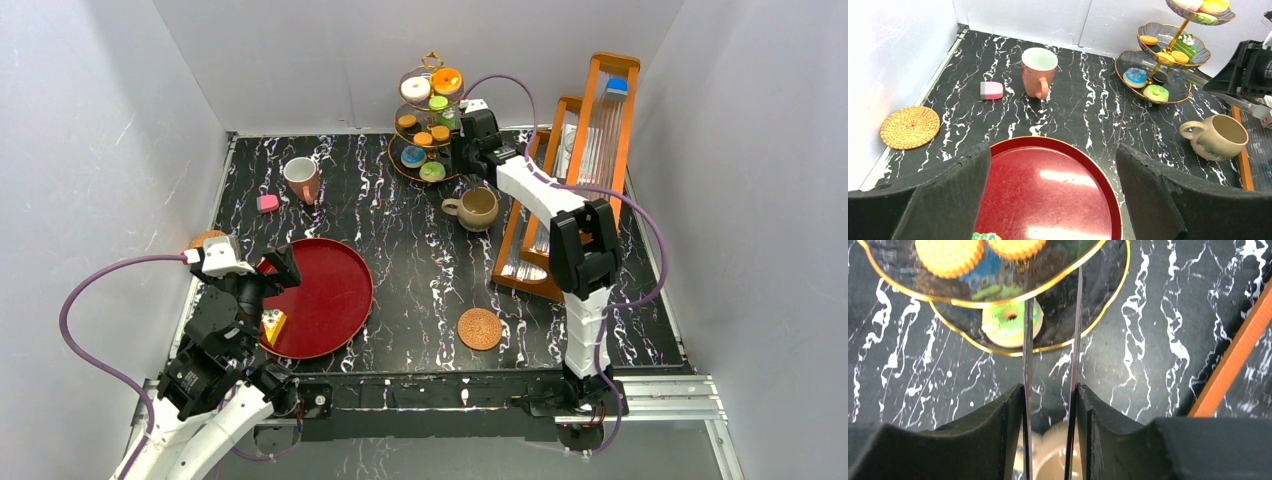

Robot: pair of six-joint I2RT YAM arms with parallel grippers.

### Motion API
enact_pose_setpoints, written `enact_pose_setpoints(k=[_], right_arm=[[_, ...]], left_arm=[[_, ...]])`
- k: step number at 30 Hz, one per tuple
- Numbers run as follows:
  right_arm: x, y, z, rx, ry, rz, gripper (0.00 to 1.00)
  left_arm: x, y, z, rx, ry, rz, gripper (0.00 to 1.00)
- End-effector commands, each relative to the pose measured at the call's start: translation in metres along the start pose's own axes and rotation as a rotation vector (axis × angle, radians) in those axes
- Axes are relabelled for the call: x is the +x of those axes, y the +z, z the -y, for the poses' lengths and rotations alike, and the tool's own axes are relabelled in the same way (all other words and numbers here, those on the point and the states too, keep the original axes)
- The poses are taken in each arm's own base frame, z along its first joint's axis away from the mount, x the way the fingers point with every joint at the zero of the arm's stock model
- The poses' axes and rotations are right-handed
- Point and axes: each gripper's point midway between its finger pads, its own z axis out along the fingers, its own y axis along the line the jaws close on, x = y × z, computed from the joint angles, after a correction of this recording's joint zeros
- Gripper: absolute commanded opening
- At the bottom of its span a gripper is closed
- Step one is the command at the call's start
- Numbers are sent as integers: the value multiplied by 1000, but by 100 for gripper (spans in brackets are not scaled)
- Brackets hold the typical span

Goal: Serve the afternoon tea

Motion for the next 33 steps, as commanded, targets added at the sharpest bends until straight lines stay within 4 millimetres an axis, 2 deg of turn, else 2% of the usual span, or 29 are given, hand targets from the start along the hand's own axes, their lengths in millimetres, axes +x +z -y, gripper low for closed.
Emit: enact_pose_setpoints(k=[1,10,15,24,28,33], right_arm=[[-19,-40,-3,-52,1,23,49],[11,-77,-6,-113,-10,-76,48],[14,-100,-12,-175,-25,-76,47],[19,-144,-36,-342,-36,-68,47],[18,-164,-58,-443,-40,-22,47],[24,-185,-96,-540,-84,31,47]], left_arm=[[-2,1,1,0,-3,11,92],[1,2,2,0,3,0,92],[3,4,3,-1,8,-10,92],[2,4,2,-19,2,-23,92],[-1,4,3,-21,-15,-29,92],[-5,4,6,-28,-44,-45,92]])
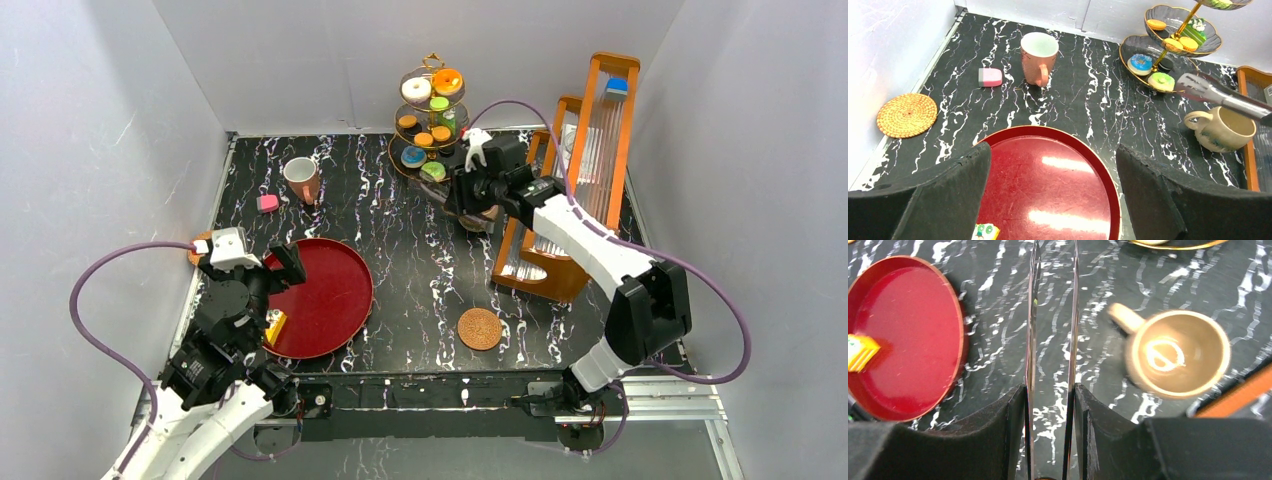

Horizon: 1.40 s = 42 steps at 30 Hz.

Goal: Serve the afternoon tea

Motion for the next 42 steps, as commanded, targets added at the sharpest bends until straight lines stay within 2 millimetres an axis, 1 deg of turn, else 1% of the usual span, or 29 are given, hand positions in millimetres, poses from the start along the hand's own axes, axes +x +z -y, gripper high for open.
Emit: enact_pose_setpoints(k=[1,4,8,9,11,16,20,23,26,28,29,30,32,37,42], right_arm=[[-23,-13,-61,-167,-81,139,47],[-16,-12,-95,-243,-128,159,47],[-1,-9,-146,-371,-234,198,47],[-1,-8,-160,-412,-267,219,47],[10,-3,-182,-477,-327,217,47],[43,14,-229,-647,-449,171,49],[67,23,-255,-751,-495,133,49],[81,25,-270,-804,-520,125,49],[100,28,-284,-861,-602,128,51],[105,34,-287,-885,-611,119,51],[105,38,-287,-880,-611,107,51],[109,44,-286,-872,-606,74,51],[112,50,-287,-864,-609,54,51],[118,55,-292,-868,-625,61,52],[129,65,-297,-862,-651,22,53]], left_arm=[[-19,-4,2,-8,-58,13,92],[-22,-5,1,-16,-66,2,92],[-30,-8,-2,-31,-106,12,92],[-33,-9,-1,-31,-119,17,92],[-37,-9,0,-28,-137,21,92],[-47,-7,6,-24,-151,20,92],[-59,-8,8,-22,-165,33,92],[-63,-9,8,-19,-183,41,92],[-62,-9,7,-24,-182,43,92],[-62,-10,5,-27,-179,45,92],[-62,-10,5,-29,-178,47,92],[-64,-11,3,-32,-180,51,92],[-66,-12,3,-31,-182,56,92],[-68,-12,2,-35,-171,59,92],[-71,-13,1,-41,-181,66,92]])
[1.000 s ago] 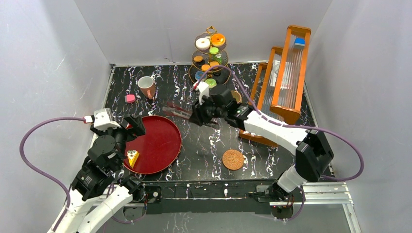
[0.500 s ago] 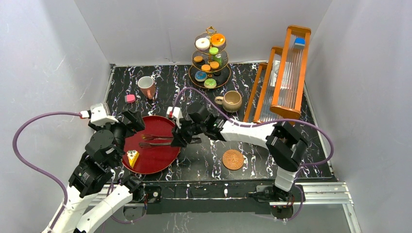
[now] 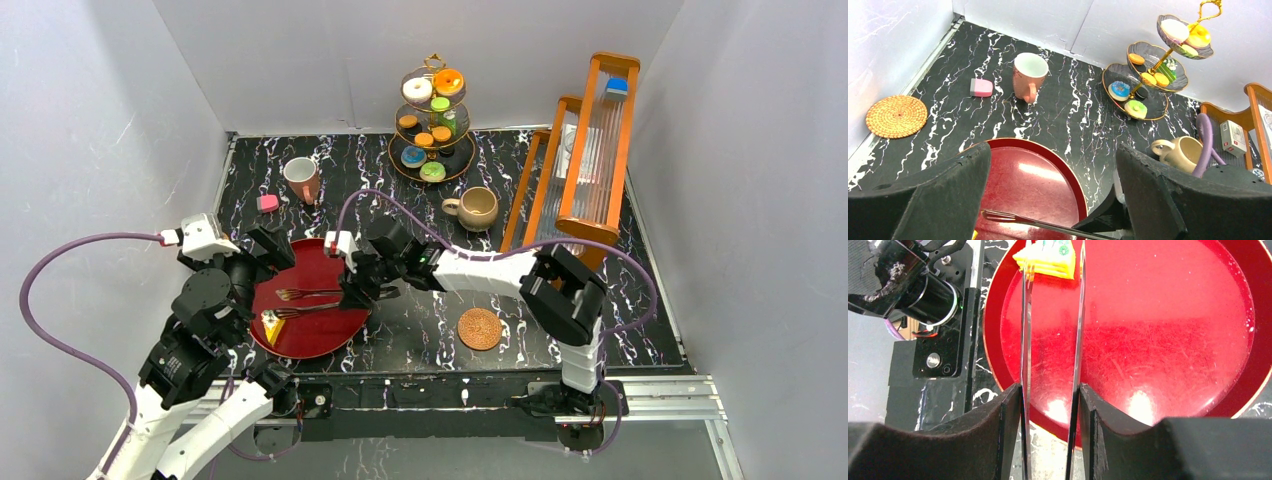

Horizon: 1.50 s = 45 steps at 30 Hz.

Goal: Serve the afternoon tea

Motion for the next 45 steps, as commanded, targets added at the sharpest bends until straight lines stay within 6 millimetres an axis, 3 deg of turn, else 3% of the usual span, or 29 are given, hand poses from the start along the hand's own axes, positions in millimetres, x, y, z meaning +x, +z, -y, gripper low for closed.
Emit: enact_pose_setpoints(k=[1,15,23,28,36,45], right_arm=[[-27,12,-3,-14,-89,43,53],[-16,43,1,-22,-93,-22,56],[-16,47,9,33,-100,-33,52],[-18,39,9,60,-103,-31,46],[-37,11,12,158,-100,-20,44],[-32,-24,30,260,7,-43,42]], left_arm=[[-19,-5,-3,-13,-42,48,92],[-21,-11,-10,-17,-53,61,92],[-19,-10,-10,-22,-43,59,92],[-18,-9,-9,-22,-33,54,92],[-16,-5,-6,-19,-12,43,92],[-4,2,-2,-18,29,20,91]])
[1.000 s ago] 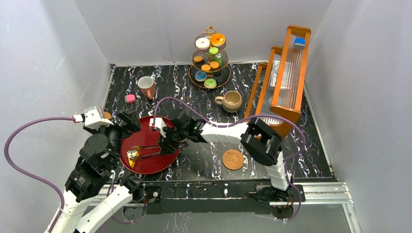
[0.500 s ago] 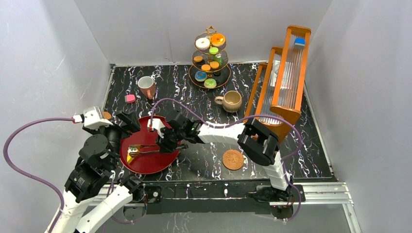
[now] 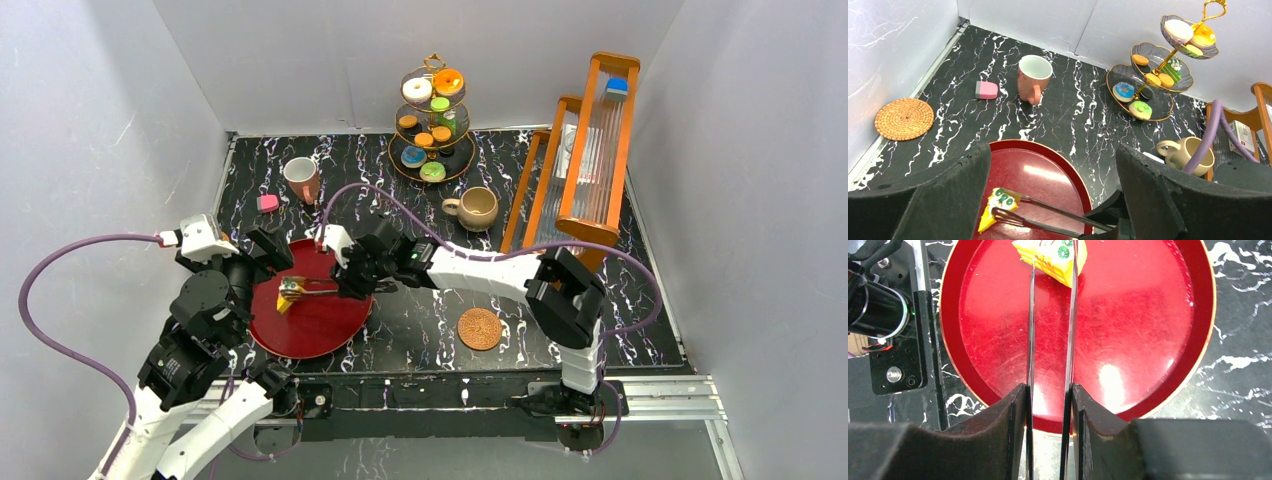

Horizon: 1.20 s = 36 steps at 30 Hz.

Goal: Serve the afternoon tea

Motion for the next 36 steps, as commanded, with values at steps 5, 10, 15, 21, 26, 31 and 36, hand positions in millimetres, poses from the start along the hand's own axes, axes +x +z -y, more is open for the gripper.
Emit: enact_pose_setpoints(k=[5,10,15,21,26,31,36], right_arm=[[-19,-39,27,93,68,67,42],[-23,-56,41,140,89,86,42],[-30,-81,61,217,128,123,40],[-33,-122,104,363,205,166,40],[-26,-160,146,505,264,166,40],[-11,-198,190,671,320,141,40],[9,-231,230,804,381,120,39]], left_arm=[[7,7,1,-13,36,-4,92],[15,10,1,-15,60,-13,92],[25,15,2,-12,96,-29,92],[38,22,6,-5,164,-50,92],[49,29,9,9,223,-70,92],[69,33,11,23,253,-103,91],[73,32,12,42,266,-111,91]])
